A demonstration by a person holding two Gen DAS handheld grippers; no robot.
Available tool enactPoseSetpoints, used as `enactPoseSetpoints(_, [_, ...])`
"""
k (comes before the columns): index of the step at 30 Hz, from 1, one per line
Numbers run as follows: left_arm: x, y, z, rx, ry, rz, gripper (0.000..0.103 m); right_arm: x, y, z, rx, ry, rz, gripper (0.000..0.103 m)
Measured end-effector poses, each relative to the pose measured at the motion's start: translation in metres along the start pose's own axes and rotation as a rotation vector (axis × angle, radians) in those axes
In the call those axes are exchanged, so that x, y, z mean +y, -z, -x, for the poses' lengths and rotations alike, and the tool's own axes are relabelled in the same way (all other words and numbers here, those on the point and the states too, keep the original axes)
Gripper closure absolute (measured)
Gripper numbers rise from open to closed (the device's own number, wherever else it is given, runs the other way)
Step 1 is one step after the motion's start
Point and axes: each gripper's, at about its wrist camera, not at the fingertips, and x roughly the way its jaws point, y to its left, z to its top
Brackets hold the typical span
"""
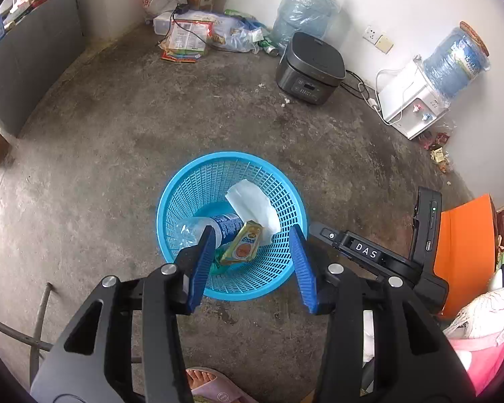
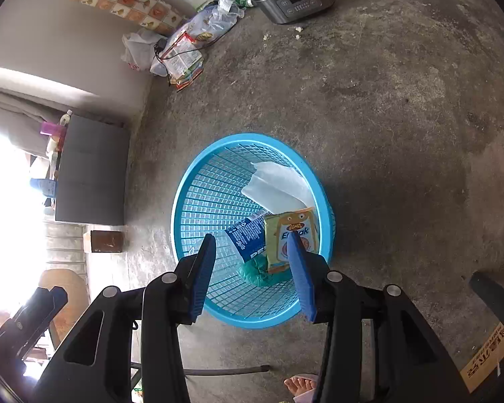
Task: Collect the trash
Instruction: 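Carry the packet with the left tool while the right tool carries the tissue, releasing both into the basket, then move both open tools back over the table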
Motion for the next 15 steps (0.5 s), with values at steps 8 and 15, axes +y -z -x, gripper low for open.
enactPoseSetpoints(8, [-0.009, 0.022, 0.130, -0.302, -0.045, -0.088, 0.029, 0.054, 0.026, 0.088, -0.225, -0.032, 0.249, 0.048])
enactPoseSetpoints(15, [0.018, 0.074, 0.255, -0.526, -0.131, -0.037, 0.020, 0.119, 0.061, 0.166, -0.315, -0.152, 0.460, 0.037])
